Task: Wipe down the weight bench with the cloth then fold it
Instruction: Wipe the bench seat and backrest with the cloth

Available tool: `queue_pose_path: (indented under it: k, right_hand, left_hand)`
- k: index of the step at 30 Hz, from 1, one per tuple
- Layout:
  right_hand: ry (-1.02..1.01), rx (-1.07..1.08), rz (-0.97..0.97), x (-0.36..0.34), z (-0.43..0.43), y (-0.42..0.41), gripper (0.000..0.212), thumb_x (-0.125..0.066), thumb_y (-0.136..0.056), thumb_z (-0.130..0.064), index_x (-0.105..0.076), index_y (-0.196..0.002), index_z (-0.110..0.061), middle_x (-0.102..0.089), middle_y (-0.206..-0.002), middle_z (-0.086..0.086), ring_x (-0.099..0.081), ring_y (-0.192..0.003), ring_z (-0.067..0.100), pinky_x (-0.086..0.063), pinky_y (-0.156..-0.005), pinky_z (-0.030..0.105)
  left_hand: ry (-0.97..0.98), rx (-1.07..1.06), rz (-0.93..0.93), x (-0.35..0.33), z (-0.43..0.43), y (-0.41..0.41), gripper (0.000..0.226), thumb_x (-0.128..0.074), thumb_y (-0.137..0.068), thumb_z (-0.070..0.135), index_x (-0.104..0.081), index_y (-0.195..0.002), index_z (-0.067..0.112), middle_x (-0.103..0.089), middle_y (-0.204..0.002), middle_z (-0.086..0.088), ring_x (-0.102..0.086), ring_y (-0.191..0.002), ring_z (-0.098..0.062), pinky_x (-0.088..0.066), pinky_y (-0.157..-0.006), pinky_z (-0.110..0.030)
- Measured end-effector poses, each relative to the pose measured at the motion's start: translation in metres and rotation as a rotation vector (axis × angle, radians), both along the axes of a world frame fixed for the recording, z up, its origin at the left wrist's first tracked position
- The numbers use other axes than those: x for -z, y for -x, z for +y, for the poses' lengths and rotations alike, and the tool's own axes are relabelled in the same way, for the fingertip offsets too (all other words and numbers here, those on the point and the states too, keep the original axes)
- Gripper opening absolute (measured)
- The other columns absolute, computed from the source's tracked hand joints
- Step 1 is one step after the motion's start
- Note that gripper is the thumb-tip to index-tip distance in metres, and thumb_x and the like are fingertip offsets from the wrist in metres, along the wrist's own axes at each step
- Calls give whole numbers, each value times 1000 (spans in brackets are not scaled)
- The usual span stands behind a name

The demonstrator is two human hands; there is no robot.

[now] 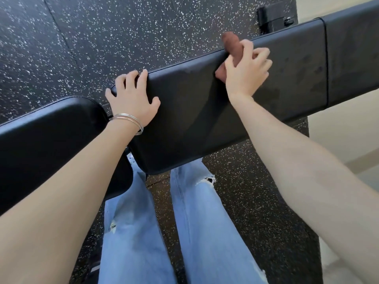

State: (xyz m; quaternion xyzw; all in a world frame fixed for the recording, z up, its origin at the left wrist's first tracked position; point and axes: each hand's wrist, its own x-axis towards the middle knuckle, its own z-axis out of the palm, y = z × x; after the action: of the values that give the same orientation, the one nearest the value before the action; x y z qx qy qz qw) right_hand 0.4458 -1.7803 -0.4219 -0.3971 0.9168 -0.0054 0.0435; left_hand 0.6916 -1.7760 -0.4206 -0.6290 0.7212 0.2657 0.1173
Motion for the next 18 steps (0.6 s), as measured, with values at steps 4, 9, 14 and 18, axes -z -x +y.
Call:
queue_pose_path:
  k: [4,9,14,18]
  right_hand:
    - [-43,-303,-16,-1,-6,-37,37,-46,-82,-45,-54,-117,-34,-49,-117,3,-46,-100,27,-39,-80,37]
    - [-141,-739,-69,1,-8,-95,38,-46,-82,-45,-52,-117,-32,-50,-123,5,-46,-103,29,-36,-78,37]
    - [-194,-624,-43,-4,-26,-27,38,-44,-79,-45,-51,-115,-36,-48,-123,4,-46,-107,30,-35,-82,38]
    - [-159,-124,-53,-14,-21,70,38,-50,-80,-43,-50,-118,-35,-46,-125,6,-44,-113,33,-38,-89,43]
  left_hand:
    - [30,28,-8,3,2,-4,68,-49,-86,43,-24,-147,23,-27,-150,-2,-21,-137,-26,-21,-106,-58]
    - [38,68,-27,2,4,-5,73,-52,-84,42,-23,-147,18,-25,-153,-1,-21,-139,-26,-23,-105,-56]
    - [21,94,-46,1,-5,-5,72,-51,-85,43,-26,-145,12,-28,-151,-4,-25,-136,-29,-23,-106,-60]
    - [18,68,-57,1,-2,5,73,-53,-85,42,-27,-143,7,-29,-149,-8,-24,-135,-32,-20,-108,-59]
